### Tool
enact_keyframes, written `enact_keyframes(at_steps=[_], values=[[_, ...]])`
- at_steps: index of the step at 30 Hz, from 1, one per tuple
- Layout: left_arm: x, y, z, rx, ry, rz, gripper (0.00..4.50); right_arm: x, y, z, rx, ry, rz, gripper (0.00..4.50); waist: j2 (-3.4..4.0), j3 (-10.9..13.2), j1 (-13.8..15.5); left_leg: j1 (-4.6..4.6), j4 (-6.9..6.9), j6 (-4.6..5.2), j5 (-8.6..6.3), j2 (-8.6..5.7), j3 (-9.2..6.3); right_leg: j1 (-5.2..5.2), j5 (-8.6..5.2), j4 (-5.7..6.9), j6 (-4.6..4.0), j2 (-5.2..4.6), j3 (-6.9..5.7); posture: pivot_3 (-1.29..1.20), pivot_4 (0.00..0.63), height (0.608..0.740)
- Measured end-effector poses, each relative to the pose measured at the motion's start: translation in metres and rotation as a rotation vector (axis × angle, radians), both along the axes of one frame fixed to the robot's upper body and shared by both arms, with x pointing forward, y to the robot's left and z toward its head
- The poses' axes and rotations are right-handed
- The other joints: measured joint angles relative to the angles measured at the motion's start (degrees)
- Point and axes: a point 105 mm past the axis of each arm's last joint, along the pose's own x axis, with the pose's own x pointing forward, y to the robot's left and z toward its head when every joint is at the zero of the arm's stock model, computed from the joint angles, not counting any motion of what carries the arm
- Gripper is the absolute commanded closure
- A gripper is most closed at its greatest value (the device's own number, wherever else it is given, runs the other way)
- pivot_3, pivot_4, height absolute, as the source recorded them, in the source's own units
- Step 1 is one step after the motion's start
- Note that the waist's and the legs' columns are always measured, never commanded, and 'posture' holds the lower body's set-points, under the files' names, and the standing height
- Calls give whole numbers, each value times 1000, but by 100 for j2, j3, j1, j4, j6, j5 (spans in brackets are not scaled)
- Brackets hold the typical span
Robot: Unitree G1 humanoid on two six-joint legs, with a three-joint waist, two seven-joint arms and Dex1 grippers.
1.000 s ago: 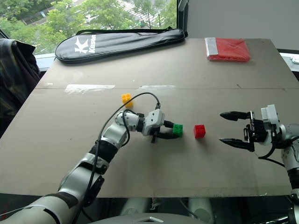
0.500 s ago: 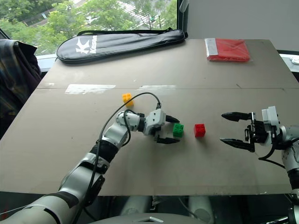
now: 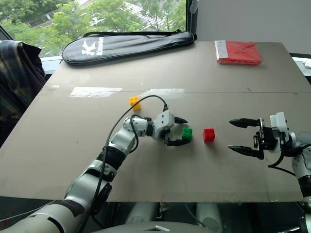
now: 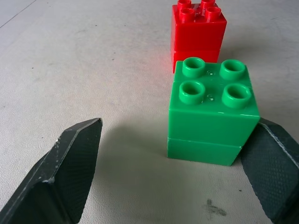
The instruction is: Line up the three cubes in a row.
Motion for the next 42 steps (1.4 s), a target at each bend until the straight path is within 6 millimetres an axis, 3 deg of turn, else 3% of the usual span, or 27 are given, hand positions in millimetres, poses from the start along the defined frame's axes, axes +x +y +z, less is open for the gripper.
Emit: enact_keyframes(at_steps=[11, 18, 21, 25, 28, 32, 35, 37, 42], values=[[-8, 4, 4, -40, 16, -26, 52, 0, 0, 0, 0, -1, 2, 0, -1, 2, -18, -12, 0, 0, 0, 2, 1, -11, 0, -2, -1, 1, 2, 0, 150, 707], [-6, 24, 45, -124, -55, -4, 52, 1, 1, 2, 3, -8, 4, 0, 0, 6, -26, -18, -3, -1, 0, 6, 3, -20, 0, -7, -1, 2, 5, 0, 150, 707], [-15, 36, 61, -179, -56, 12, 52, 2, 2, 3, 5, -12, 5, 0, 1, 7, -35, -18, -3, -1, -1, 8, 4, -20, 0, -10, -1, 1, 10, 0, 150, 707], [-16, 54, 98, -373, -85, 141, 52, 3, 3, 4, 10, -18, 8, 0, 0, 9, -20, -19, -3, -1, 0, 9, 0, -20, 0, -11, -1, 0, 9, 0, 150, 707], [-16, 73, 114, -475, -119, 281, 52, 4, 3, 5, 11, -19, 8, 0, 1, 9, -21, -16, -3, -1, -1, 9, 2, -20, 0, -11, -1, -1, 13, 0, 150, 707], [2, 111, 112, -515, -173, 618, 52, 5, 4, 7, 12, -28, 10, 0, 0, 10, -18, -15, -3, -1, 0, 8, 2, -19, 0, -9, -1, 0, 13, 0, 150, 707], [12, 136, 97, -476, -224, 893, 52, 7, 4, 10, 14, -35, 9, 0, 0, 10, -13, -14, -3, -1, -1, 6, 4, -17, 1, -10, -1, -1, 18, 0, 150, 707], [12, 141, 78, -435, -230, 1073, 52, 8, 2, 9, 17, -30, 2, 0, -3, 11, -7, -18, -3, -1, -1, 6, 3, -19, 1, -12, -1, 0, 15, 0, 150, 707], [12, 129, 54, -383, -187, 1271, 52, 10, 3, 13, 20, -39, 5, 0, -5, 12, 10, -21, -3, -2, -1, 2, 0, -19, 1, -14, 0, -5, 14, 0, 150, 707]])
